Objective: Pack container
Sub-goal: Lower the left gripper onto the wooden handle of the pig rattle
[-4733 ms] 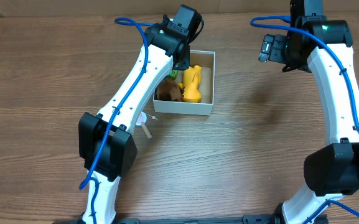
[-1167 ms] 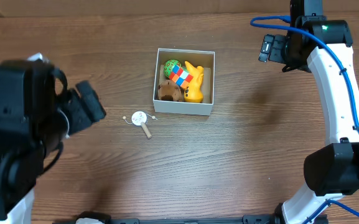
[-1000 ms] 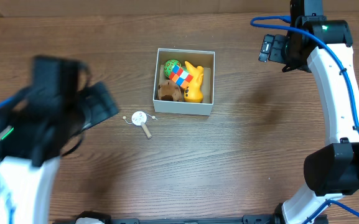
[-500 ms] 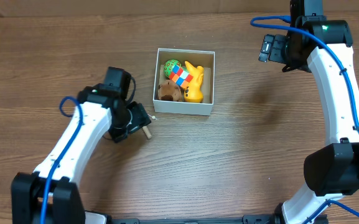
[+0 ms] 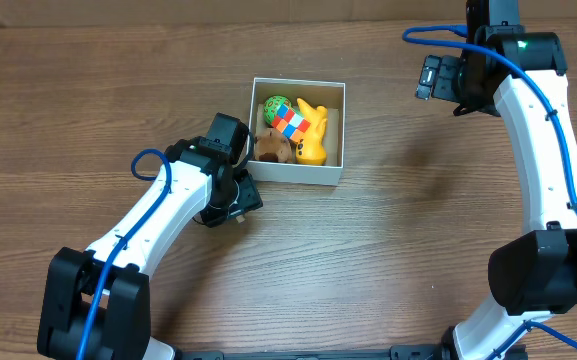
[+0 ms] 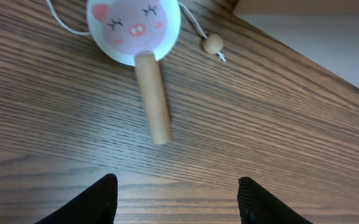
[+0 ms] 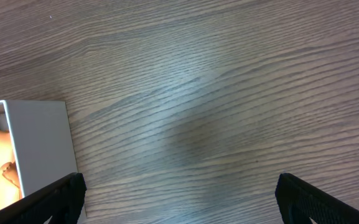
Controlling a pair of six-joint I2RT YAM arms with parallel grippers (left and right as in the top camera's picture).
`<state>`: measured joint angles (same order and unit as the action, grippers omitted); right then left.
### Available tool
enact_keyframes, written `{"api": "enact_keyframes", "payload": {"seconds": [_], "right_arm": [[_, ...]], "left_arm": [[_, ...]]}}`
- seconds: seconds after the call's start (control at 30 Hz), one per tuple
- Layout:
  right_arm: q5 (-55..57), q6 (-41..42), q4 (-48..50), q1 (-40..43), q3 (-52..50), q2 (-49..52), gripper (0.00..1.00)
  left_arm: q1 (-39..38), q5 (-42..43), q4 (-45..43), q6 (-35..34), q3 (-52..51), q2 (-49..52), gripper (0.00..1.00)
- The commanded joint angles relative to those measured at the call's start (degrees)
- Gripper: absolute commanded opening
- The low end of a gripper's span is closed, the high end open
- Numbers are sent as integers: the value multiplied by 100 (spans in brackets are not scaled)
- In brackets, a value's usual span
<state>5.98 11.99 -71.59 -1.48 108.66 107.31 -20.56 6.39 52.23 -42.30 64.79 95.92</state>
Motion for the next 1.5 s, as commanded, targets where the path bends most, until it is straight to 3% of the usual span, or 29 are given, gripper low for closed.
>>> {"api": "enact_keyframes", "payload": {"seconds": [0.0,0.43,0.87,1.27,1.47], "right_arm": [[42,42,17,33,111,-116,100],[39,42,17,33,111,-116,100],[39,42,17,33,111,-116,100],[42,42,17,33,111,-116,100],[39,42,17,33,111,-116,100]], "left_arm": [[-66,-365,-7,-87,-4,55,59],[-352,-542,-179,-254,-4,901,63],[-337,-874,-424,-295,-4,938,63],[-337,-1091,-538,-361,-4,942,51],[-337,-1091,-560,-361,-4,942,50]]}}
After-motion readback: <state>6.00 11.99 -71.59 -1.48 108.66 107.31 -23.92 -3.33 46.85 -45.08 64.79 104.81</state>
